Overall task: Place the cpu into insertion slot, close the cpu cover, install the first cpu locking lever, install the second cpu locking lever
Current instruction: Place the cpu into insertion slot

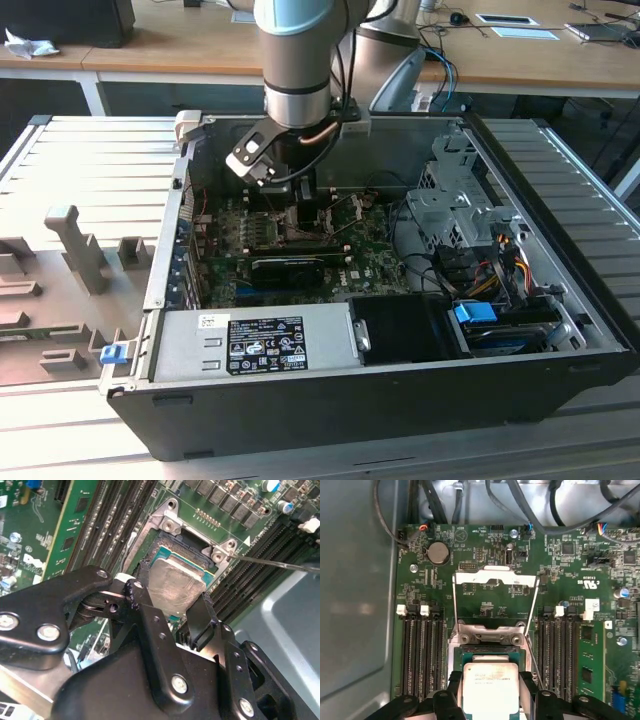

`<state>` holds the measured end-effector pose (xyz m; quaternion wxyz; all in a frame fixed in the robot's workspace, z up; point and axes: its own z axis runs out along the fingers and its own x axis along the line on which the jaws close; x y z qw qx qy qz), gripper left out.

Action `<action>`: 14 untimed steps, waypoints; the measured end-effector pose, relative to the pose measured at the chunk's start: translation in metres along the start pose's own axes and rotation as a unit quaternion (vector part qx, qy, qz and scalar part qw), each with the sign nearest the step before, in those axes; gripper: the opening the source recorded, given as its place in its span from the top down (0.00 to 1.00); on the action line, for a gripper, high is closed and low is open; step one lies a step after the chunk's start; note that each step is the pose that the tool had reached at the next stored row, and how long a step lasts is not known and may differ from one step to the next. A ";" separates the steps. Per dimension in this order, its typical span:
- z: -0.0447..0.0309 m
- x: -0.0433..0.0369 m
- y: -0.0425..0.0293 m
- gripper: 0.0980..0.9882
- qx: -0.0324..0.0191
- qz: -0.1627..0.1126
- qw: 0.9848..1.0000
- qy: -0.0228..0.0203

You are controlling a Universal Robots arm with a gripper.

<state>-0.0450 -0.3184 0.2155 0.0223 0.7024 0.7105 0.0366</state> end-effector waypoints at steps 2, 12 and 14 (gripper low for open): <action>0.0041 -0.0001 -0.0005 0.51 0.000 0.011 1.000 -0.001; 0.0152 -0.0004 -0.0016 0.51 0.000 0.015 1.000 -0.003; 0.0152 -0.0003 -0.0016 0.51 0.000 0.015 1.000 -0.003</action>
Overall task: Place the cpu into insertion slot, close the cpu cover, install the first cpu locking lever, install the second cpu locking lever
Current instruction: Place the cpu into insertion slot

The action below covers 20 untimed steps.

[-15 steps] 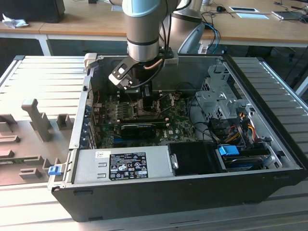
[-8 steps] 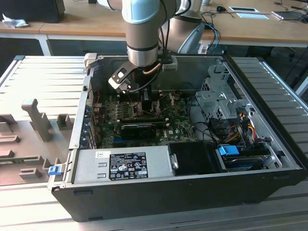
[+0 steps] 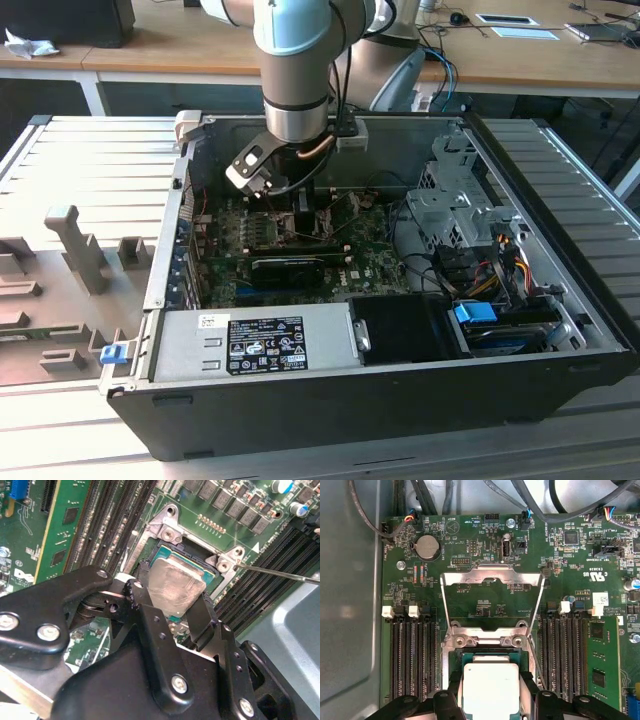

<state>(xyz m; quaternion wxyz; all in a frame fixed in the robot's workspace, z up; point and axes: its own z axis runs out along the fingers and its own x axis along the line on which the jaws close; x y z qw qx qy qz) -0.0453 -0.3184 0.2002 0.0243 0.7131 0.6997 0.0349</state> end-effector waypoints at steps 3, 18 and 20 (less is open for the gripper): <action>0.0001 0.0001 0.0000 0.51 0.000 0.000 1.000 0.000; -0.0336 0.0006 0.0028 0.99 0.000 0.000 1.000 0.000; -0.0360 0.0006 0.0030 0.99 0.000 0.000 1.000 0.000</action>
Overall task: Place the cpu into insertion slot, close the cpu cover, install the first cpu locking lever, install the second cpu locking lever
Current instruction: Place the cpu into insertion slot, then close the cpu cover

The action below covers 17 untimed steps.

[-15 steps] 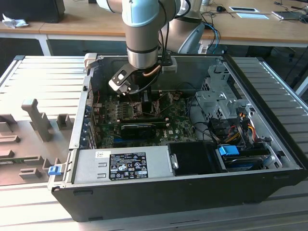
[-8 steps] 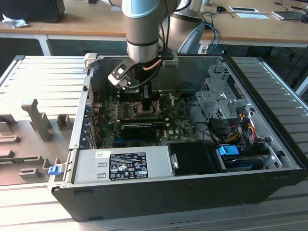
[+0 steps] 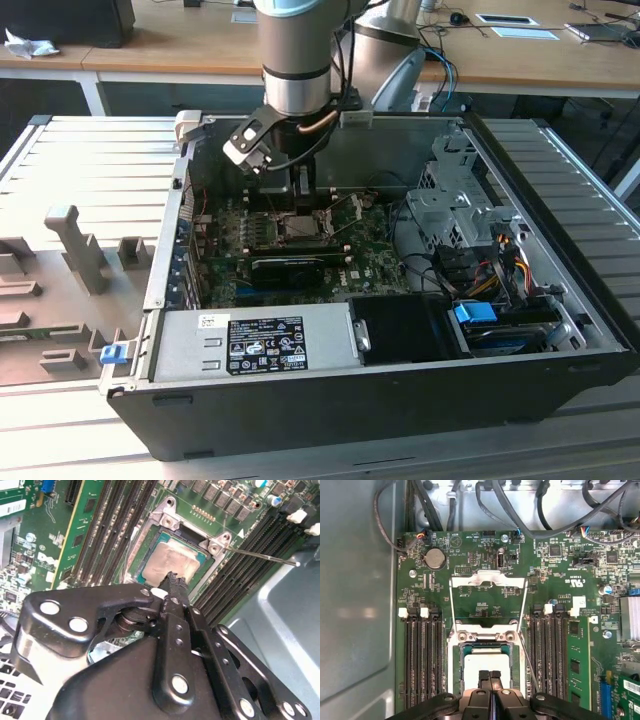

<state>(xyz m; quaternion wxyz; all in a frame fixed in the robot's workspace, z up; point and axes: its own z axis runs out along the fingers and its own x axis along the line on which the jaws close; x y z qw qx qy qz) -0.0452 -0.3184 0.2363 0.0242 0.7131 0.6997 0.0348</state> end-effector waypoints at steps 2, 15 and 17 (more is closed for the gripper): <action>-0.0026 0.0001 0.0002 0.99 0.000 0.000 1.000 0.000; -0.0285 0.0005 0.0120 0.99 0.009 0.001 1.000 0.001; -0.0279 0.0005 0.0168 0.99 0.009 0.001 1.000 0.001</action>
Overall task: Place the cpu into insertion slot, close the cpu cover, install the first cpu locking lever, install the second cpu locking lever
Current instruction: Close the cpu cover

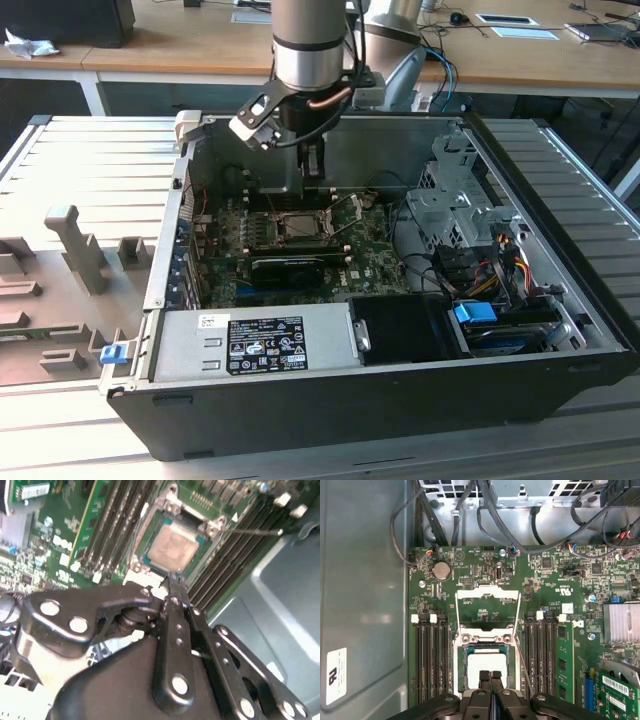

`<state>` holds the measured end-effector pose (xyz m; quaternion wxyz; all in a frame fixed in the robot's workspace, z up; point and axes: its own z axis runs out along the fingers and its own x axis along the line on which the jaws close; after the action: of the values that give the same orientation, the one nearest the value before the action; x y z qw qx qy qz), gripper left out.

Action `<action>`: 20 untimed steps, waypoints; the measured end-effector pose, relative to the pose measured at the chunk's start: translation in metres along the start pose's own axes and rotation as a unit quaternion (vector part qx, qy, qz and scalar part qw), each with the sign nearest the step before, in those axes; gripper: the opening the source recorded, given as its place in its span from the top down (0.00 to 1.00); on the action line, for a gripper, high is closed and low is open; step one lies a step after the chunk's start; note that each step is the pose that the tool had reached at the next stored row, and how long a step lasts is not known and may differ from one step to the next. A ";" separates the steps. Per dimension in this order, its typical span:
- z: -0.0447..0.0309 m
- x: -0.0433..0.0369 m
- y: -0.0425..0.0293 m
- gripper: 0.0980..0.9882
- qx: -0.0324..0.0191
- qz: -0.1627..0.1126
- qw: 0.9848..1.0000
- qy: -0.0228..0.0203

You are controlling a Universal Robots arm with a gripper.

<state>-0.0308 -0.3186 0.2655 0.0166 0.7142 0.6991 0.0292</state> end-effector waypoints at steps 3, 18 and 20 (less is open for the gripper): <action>0.0007 0.0001 0.0086 0.99 0.000 0.000 1.000 0.000; -0.0064 0.0007 0.0262 0.99 0.000 0.000 1.000 -0.001; -0.0072 0.0008 0.0270 0.99 0.000 0.000 1.000 -0.002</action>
<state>-0.0043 -0.3185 0.2745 0.0179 0.7142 0.6992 0.0281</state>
